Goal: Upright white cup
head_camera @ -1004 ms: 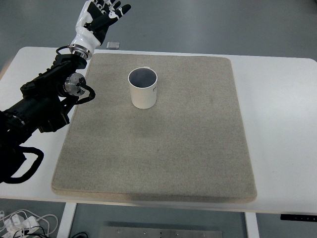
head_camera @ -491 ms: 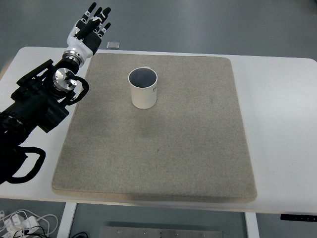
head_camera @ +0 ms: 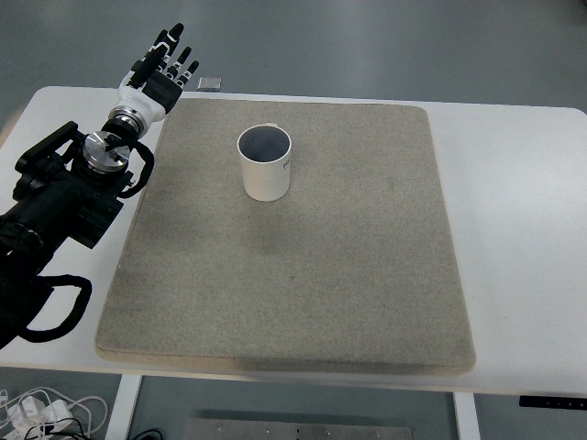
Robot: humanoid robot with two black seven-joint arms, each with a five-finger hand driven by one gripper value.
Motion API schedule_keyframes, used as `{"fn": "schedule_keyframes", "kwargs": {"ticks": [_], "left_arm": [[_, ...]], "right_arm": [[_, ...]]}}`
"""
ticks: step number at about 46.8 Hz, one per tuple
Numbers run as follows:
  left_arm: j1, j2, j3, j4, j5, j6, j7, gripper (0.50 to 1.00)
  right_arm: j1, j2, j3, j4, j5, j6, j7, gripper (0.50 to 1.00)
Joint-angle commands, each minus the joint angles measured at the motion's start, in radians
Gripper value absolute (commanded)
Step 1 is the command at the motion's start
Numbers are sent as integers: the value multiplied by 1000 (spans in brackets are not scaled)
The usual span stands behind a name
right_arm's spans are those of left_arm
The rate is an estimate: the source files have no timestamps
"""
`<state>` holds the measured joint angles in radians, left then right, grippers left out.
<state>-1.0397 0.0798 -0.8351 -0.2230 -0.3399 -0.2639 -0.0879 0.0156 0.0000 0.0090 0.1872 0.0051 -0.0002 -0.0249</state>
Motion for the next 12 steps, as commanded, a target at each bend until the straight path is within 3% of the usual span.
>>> {"fn": "schedule_keyframes", "kwargs": {"ticks": [1, 12], "left_arm": [[3, 0, -10, -1, -2, 5, 2, 996], [10, -12, -15, -3, -14, 5, 2, 996]], "right_arm": [[1, 0, 2, 0, 1, 0, 0, 952], [3, 0, 0, 6, 3, 2, 0, 952]]}}
